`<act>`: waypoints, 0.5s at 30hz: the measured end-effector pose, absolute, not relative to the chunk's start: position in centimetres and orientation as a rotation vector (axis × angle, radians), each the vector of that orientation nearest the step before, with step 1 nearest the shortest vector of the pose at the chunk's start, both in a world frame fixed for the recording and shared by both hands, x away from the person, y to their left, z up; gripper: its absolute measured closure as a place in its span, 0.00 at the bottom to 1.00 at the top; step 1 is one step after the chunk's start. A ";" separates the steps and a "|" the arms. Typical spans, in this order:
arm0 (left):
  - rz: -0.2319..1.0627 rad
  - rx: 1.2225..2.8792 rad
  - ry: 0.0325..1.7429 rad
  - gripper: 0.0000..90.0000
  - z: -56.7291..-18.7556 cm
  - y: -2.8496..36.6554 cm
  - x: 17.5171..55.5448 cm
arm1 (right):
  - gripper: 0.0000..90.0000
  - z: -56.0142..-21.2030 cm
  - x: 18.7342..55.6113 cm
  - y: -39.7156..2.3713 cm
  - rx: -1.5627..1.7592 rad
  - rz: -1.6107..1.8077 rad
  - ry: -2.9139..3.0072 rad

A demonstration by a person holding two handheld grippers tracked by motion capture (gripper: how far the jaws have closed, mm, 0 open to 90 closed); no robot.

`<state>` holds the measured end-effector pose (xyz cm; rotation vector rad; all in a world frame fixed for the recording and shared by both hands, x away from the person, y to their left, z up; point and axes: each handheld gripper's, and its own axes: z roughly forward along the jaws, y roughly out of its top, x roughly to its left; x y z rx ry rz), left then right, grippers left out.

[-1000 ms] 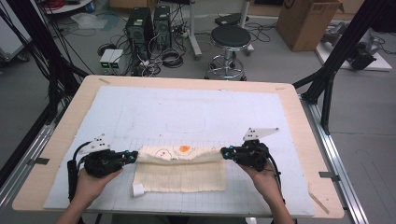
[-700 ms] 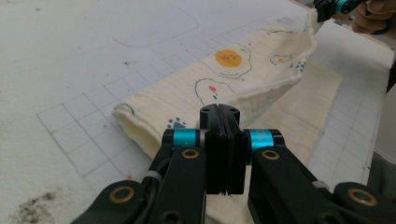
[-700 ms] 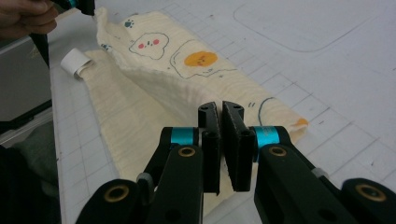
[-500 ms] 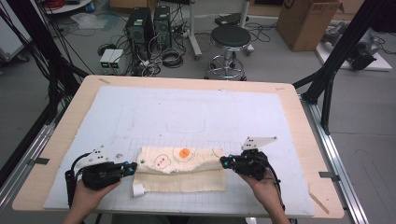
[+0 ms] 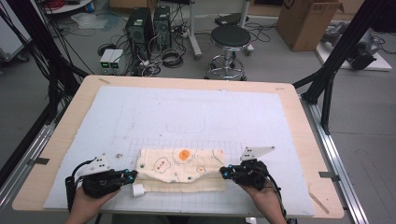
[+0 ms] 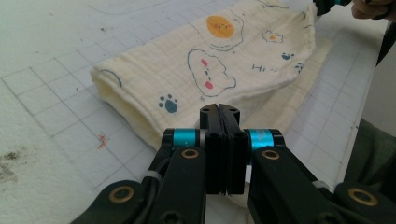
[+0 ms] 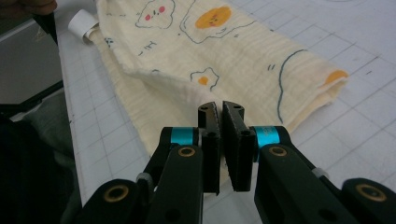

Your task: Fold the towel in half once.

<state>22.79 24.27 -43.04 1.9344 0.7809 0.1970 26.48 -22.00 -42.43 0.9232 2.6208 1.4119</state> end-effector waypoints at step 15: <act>0.182 1.960 0.777 0.98 -43.4 24.3 22.4 | 0.95 -42.7 25.3 -21.9 0.905 1.412 2.649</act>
